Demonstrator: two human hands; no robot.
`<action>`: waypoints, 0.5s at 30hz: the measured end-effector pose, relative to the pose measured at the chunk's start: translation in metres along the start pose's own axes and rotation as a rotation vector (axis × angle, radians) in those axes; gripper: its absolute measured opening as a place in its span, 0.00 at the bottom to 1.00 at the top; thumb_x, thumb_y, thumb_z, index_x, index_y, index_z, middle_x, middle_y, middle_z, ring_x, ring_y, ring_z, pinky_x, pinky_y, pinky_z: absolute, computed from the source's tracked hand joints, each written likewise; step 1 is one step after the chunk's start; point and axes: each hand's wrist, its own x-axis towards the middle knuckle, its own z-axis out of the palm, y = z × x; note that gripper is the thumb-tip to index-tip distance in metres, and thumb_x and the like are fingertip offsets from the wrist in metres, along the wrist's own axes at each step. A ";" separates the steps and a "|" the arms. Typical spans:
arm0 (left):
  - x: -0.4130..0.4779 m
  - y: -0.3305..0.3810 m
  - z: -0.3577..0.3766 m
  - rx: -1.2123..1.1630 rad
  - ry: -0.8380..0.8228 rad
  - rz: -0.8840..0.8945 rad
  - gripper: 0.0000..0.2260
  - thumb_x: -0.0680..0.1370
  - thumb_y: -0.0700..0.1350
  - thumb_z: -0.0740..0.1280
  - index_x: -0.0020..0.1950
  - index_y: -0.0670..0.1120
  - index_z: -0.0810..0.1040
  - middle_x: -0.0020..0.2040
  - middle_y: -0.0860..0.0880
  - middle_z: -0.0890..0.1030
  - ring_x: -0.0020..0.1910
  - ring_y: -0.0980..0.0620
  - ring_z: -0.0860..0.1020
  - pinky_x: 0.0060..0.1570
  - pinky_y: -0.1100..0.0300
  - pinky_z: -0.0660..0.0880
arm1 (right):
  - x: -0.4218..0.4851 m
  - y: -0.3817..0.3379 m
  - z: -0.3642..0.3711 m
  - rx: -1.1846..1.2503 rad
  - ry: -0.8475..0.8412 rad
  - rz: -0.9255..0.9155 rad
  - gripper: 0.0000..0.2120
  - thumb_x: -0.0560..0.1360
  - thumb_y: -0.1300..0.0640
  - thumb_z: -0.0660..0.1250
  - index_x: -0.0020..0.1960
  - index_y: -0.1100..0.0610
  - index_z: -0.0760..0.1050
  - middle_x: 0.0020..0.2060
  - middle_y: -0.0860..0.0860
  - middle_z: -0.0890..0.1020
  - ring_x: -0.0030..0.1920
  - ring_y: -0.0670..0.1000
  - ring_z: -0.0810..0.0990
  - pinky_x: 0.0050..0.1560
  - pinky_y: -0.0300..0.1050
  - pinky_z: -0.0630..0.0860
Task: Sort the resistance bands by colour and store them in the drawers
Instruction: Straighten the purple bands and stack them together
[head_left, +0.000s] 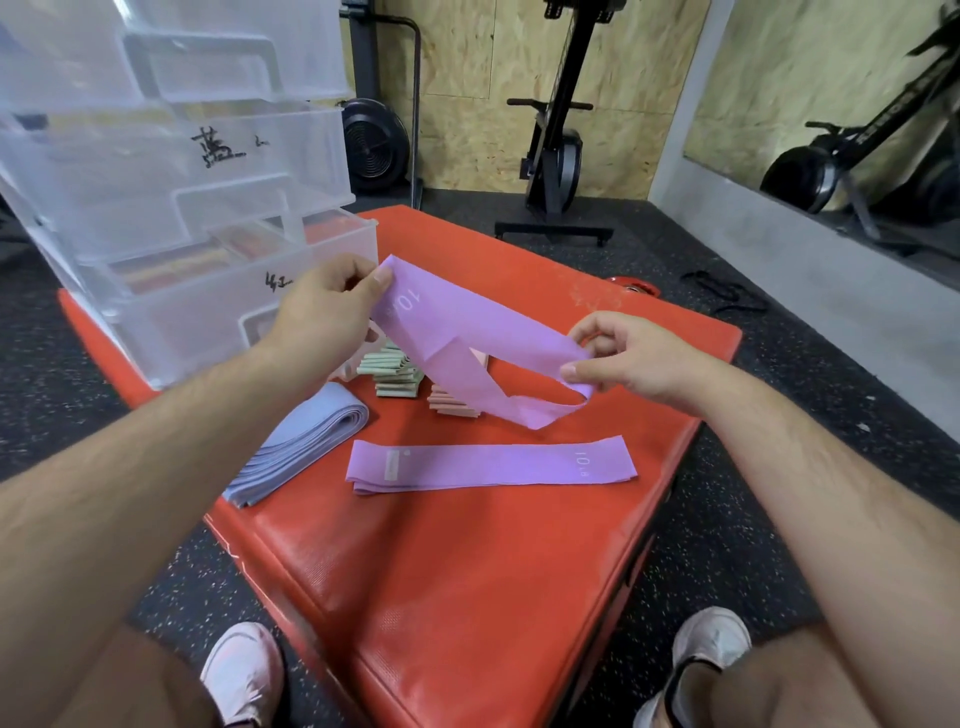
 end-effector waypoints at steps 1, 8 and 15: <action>-0.003 0.001 0.001 -0.024 -0.022 -0.002 0.15 0.80 0.56 0.65 0.46 0.45 0.78 0.40 0.47 0.80 0.32 0.50 0.77 0.40 0.52 0.76 | -0.001 0.002 0.001 -0.019 0.042 0.000 0.13 0.74 0.63 0.76 0.53 0.54 0.75 0.38 0.54 0.81 0.34 0.49 0.79 0.40 0.47 0.75; -0.020 0.018 0.028 -0.147 -0.164 0.025 0.12 0.83 0.49 0.63 0.49 0.40 0.75 0.40 0.44 0.78 0.35 0.49 0.78 0.30 0.64 0.76 | -0.006 -0.016 0.032 -0.154 0.349 -0.326 0.11 0.73 0.64 0.74 0.50 0.52 0.76 0.49 0.51 0.80 0.45 0.44 0.76 0.51 0.38 0.73; -0.024 0.023 0.043 -0.177 -0.244 0.066 0.10 0.83 0.50 0.63 0.47 0.45 0.77 0.44 0.38 0.81 0.38 0.46 0.79 0.39 0.53 0.78 | 0.002 -0.034 0.071 0.080 0.108 -0.244 0.14 0.75 0.66 0.71 0.56 0.52 0.74 0.55 0.50 0.81 0.40 0.48 0.72 0.49 0.43 0.75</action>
